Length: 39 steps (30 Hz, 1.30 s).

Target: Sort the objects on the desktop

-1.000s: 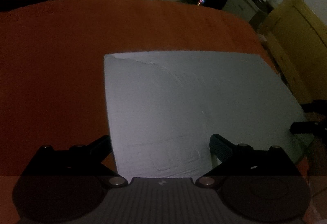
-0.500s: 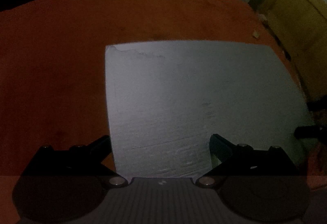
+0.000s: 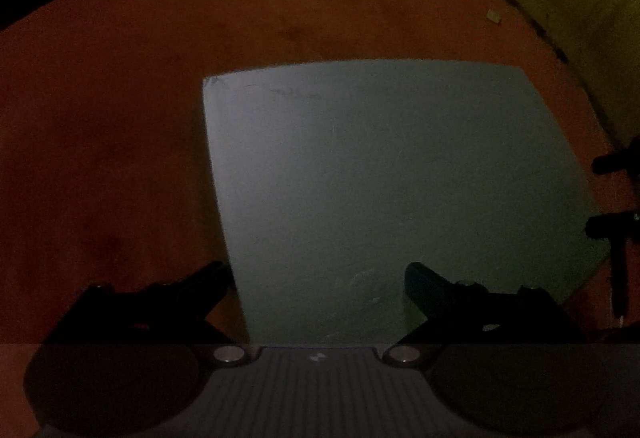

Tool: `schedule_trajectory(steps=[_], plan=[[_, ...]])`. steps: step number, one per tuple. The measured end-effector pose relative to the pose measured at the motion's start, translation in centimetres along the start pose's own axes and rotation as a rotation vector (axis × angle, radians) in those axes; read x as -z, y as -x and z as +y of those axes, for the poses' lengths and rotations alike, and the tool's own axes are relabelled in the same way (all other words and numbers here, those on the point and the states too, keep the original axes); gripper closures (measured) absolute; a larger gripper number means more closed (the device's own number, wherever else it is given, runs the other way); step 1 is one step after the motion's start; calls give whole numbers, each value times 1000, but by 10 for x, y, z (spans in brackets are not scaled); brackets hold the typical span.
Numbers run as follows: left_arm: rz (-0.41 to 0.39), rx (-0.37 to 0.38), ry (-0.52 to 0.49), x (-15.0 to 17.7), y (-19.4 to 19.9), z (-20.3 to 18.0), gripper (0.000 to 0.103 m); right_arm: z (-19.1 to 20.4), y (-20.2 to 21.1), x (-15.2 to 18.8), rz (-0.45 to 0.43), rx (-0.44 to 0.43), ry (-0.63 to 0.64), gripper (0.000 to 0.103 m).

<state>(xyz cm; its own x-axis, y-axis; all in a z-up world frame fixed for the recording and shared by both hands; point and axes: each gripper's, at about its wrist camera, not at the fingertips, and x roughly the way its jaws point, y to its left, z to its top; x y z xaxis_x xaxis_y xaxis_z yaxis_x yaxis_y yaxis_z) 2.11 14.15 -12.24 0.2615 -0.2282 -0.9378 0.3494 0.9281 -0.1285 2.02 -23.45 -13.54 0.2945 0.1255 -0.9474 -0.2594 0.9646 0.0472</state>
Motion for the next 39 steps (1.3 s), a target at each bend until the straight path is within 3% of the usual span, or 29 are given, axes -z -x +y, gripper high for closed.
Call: schedule_trajectory(steps=[8,14,19,20,23,26,29,32,34,39], plan=[[-2,26,58,5,-7,8,6,6,-21,-2,21,35,-84,1],[-8,64,86,7,-14,8,4,7,-40,0,62,-53,-142,0],[-29,72,92,12,-1,9,4,28,-34,-5,57,-17,-114,0],[-32,67,77,13,1,6,4,31,-29,-5,49,-33,-111,2],[-52,51,25,23,6,-8,2,46,-20,-8,15,-230,-63,5],[-64,-33,-44,29,1,-21,2,76,-24,-12,-18,-37,67,4],[-47,-19,31,32,-5,-11,0,87,-37,-16,-24,58,141,4],[-15,17,103,35,-14,1,0,76,-55,-19,45,37,45,1],[-10,33,143,38,-16,5,0,78,-59,-21,31,57,50,1],[11,0,92,32,-10,0,1,81,-63,-34,80,83,50,2]])
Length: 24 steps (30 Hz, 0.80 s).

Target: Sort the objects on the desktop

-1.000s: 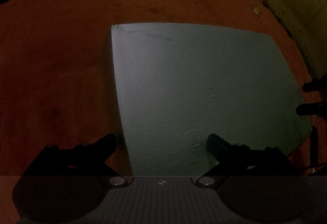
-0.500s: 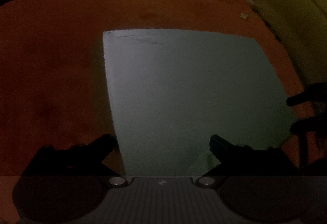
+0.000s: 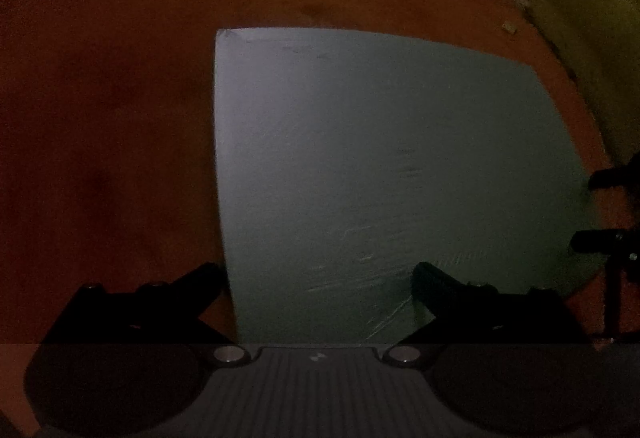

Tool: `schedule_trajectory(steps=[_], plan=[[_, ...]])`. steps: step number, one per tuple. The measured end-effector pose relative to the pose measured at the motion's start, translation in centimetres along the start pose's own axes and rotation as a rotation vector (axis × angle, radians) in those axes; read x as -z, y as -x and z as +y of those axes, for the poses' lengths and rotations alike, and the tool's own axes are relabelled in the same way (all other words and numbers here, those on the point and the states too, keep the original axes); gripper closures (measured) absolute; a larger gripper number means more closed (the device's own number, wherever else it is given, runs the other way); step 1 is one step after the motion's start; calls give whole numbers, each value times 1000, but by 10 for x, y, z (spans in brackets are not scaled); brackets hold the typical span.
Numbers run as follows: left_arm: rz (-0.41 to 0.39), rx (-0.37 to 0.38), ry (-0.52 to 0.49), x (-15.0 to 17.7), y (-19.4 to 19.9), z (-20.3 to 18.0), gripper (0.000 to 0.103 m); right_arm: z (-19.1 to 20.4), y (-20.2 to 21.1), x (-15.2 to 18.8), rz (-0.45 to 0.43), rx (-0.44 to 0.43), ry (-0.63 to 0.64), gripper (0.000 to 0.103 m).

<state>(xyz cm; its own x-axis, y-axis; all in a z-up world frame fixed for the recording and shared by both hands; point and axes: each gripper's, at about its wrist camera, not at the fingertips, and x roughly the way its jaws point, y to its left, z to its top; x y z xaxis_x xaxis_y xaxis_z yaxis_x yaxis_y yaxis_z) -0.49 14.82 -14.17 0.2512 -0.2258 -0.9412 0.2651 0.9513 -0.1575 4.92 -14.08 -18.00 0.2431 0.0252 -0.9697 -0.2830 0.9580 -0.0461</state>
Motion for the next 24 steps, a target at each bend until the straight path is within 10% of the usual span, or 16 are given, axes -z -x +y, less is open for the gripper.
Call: schedule_trajectory(steps=[6,16,24], plan=[[-28,-8,-108,-25,46,-12,1,-12,41,-41,18,-63,-92,2],[-14,18,13,-65,114,-27,0,11,102,-103,-57,1,-328,0],[-216,-115,149,-46,160,-39,0,41,143,-86,-235,-46,-469,0]])
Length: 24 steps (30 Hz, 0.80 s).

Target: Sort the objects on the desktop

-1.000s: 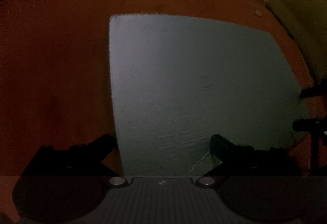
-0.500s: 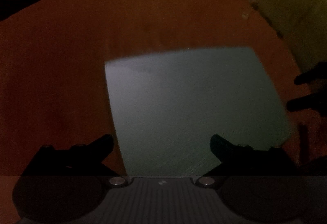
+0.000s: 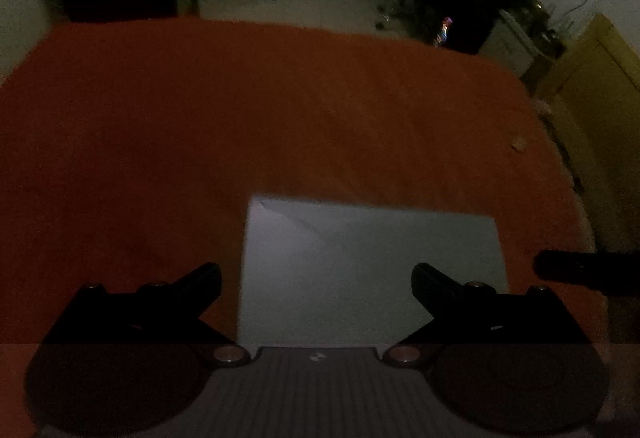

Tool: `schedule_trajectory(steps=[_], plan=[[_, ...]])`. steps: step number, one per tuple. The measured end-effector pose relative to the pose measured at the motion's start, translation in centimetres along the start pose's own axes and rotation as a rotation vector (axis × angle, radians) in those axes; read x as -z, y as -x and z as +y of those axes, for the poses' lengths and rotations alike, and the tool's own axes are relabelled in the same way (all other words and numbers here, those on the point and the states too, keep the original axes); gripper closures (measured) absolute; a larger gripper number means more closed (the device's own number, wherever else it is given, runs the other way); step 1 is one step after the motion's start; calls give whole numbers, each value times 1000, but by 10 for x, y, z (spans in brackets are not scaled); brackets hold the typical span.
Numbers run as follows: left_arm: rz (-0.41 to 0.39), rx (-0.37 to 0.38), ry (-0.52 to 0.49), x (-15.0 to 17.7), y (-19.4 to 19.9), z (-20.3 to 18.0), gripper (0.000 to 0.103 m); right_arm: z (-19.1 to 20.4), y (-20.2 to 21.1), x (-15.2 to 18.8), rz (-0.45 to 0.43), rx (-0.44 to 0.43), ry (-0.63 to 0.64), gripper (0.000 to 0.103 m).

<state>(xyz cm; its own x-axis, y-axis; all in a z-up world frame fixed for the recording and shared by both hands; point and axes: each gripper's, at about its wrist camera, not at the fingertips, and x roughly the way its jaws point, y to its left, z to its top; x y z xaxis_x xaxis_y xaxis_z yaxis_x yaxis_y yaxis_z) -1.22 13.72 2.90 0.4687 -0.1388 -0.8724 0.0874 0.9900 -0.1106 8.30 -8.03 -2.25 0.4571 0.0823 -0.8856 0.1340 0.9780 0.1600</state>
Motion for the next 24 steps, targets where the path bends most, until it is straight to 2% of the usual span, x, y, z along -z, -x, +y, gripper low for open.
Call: schedule_trajectory(steps=[2,4,5,8,9,11,12,14,16,18,20,24], plan=[[-21,-37,-64,8,5,-9,0,2,11,10,-25,19,13,0],[-29,-61,-81,19,9,-14,0,-2,23,17,-38,62,30,0],[-32,-56,-70,26,11,-15,0,-3,24,21,-45,79,14,0],[-37,6,-12,44,7,-12,0,-25,25,35,-74,51,-62,0],[-22,6,1,47,4,-12,0,-31,18,41,-73,42,-73,0],[29,-13,48,48,2,-10,1,-33,8,45,-18,66,-59,0],[28,-25,42,50,3,-10,0,-32,7,45,6,80,-33,0],[-40,-56,-43,56,5,-14,0,-28,13,50,-52,60,52,0],[-89,-80,-106,63,6,-15,0,-27,14,60,-107,128,55,0],[-59,-68,-81,70,0,-8,0,-29,6,66,-72,110,34,0],[3,-40,-39,75,-10,0,0,-32,-4,76,-21,95,4,0],[90,-70,-9,83,-25,5,0,-31,-12,85,30,127,-1,0]])
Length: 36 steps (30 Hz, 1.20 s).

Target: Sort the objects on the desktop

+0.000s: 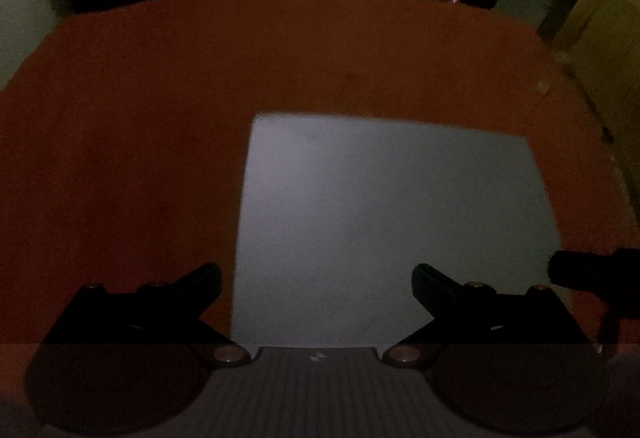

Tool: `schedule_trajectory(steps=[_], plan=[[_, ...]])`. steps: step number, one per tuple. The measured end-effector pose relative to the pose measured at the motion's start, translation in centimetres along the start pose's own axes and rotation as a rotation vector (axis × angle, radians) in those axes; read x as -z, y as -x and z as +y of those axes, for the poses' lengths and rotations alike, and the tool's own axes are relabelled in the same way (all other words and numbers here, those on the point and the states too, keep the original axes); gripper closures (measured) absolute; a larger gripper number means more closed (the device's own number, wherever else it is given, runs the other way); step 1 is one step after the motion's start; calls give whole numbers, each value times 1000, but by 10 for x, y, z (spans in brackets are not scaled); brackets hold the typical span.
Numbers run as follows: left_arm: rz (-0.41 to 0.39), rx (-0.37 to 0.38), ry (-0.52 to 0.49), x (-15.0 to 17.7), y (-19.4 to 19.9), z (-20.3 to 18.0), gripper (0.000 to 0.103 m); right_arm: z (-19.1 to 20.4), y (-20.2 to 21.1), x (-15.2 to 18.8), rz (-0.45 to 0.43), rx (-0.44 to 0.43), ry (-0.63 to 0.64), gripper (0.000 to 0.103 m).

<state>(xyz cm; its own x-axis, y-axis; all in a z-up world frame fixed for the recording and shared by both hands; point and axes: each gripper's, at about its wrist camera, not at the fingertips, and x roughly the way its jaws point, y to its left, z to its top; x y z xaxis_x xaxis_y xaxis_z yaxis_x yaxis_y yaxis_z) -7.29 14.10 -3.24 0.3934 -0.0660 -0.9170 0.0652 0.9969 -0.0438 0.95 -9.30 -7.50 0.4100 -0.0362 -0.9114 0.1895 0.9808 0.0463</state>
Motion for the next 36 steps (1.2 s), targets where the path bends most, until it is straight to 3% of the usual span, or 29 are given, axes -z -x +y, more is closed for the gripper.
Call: schedule_trajectory(steps=[3,11,19,36], plan=[[9,14,20,2,2,2,0,0,0,3,-2,15,-16,0],[-83,19,-27,26,21,-9,0,-2,-9,7,-30,22,-39,0],[-100,13,-37,16,13,-12,1,11,0,27,-139,57,32,0],[-85,11,-25,20,11,-22,0,-2,-4,28,-109,48,69,0]])
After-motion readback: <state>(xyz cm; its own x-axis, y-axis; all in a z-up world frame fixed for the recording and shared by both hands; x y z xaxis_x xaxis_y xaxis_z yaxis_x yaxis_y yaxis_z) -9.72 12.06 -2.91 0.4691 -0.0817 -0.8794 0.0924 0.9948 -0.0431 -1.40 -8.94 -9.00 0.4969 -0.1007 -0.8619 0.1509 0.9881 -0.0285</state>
